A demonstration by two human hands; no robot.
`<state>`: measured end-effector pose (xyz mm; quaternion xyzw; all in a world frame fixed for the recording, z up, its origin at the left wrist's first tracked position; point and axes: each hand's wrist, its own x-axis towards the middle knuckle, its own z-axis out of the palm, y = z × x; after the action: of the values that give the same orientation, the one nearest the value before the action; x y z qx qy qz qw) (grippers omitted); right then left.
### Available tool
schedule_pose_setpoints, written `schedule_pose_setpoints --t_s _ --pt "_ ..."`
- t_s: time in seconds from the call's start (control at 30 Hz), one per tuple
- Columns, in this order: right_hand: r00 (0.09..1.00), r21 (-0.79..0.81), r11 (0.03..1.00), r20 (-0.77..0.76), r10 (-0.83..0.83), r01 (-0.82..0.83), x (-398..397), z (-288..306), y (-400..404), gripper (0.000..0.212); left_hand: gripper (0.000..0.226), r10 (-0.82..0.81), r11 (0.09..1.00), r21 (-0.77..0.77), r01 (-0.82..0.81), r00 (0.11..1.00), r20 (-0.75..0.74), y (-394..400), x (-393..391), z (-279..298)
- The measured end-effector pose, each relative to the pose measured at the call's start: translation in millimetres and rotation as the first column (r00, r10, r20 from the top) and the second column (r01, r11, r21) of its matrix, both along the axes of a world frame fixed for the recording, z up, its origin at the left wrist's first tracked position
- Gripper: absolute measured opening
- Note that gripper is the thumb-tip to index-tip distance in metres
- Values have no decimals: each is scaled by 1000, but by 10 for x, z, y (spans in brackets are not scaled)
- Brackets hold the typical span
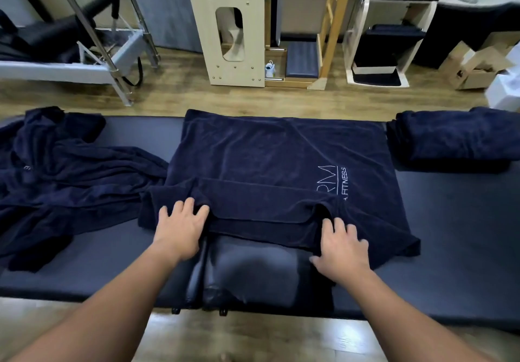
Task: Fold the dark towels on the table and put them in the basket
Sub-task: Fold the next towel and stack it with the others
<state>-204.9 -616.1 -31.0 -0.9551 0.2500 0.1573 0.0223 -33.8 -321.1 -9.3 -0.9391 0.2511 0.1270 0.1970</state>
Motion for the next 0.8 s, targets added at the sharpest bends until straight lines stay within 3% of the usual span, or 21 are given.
schedule_pose_setpoints --t_s 0.1,0.27,0.4,0.5,0.6,0.7,0.8 --pt "985 -49 998 167 37 -29 1 -20 -141 32 66 4 998 55 -8 996 89 78 -9 3" --pt "909 33 995 406 -96 90 155 22 -449 16 56 37 998 47 -44 989 141 205 233 -13" --pt "910 7 980 370 -187 199 333 205 -650 26 36 41 998 -57 -32 985 167 242 641 12" --pt "972 -125 974 166 -166 188 401 361 -710 15 22 12 991 -137 9 988 153 188 910 96" --pt "981 -168 966 32 -191 194 412 472 -734 8 24 -33 995 -87 44 991 127 137 1126 147" --pt "982 -149 971 59 -178 185 440 521 -787 15 30 -18 995 -98 28 995 103 111 1380 200" --pt "950 -106 962 219 -223 250 512 563 -886 15 33 10 990 -142 -5 999 38 41 1612 326"
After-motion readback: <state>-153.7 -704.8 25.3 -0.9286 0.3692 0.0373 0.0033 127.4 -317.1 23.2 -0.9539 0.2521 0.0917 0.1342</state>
